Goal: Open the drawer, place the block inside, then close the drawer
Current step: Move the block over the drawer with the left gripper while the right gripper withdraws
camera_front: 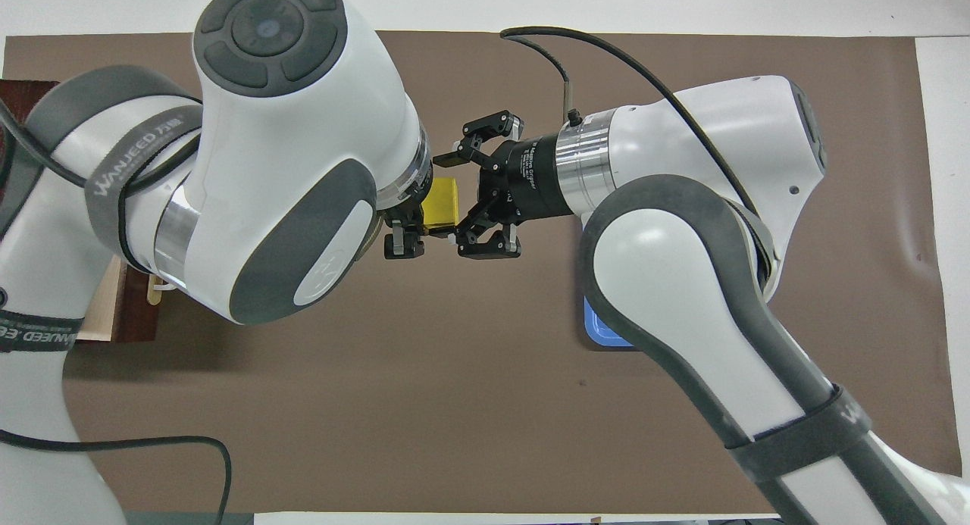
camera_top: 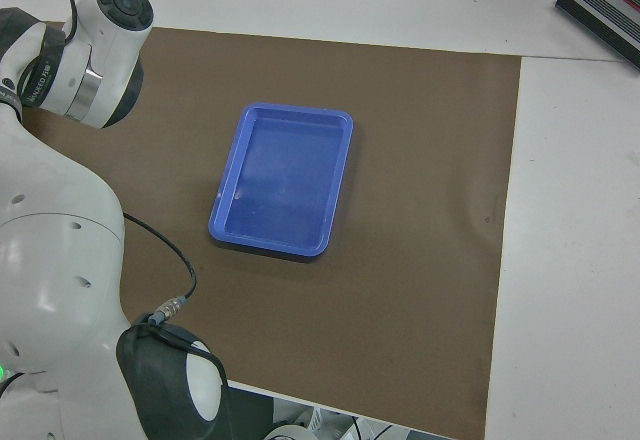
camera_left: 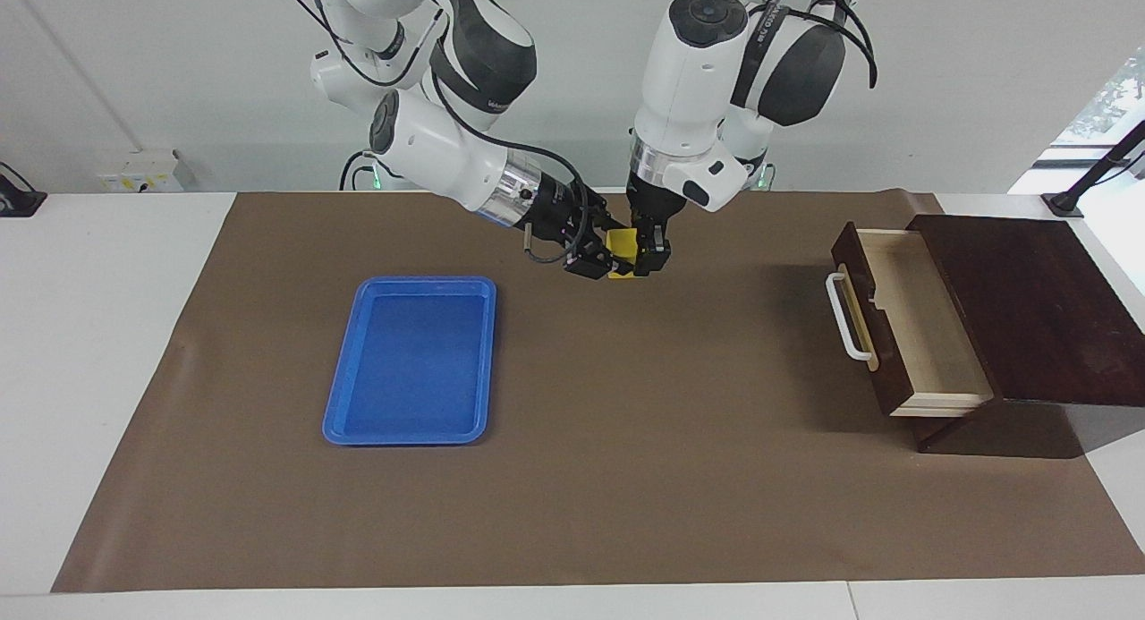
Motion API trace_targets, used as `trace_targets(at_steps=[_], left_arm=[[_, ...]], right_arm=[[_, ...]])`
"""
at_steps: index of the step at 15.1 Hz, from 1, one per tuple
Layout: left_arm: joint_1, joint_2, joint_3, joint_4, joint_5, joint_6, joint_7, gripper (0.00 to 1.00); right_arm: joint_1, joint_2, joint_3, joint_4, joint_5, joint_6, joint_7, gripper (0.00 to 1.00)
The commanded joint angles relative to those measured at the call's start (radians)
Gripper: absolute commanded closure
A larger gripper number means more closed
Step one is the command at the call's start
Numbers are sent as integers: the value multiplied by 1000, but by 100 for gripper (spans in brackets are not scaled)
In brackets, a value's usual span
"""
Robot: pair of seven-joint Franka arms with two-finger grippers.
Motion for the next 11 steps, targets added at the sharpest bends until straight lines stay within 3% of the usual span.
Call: trace_targets(at_steps=[1,3,5,8,11], left_arm=[[-13,11,12,24,26,-7,-7,100],[-5,11,14,21,35,-13,42,100],[14,6,15,19,37,-25,108,100],[86,-9,15,-16,37,-27,212,100],[177,-20,15,-31,57,-39,371,100]], right_arm=[[-15,1,8,4,18,10,22,0],[-29,1,0,5,15,-5,23,0],[-109,1,-6,11,-16,-63,10,0],[-236,-1,-6,45,-158,-201,-87,0],[-319,-2,-6,79,-318,-327,-298,0]])
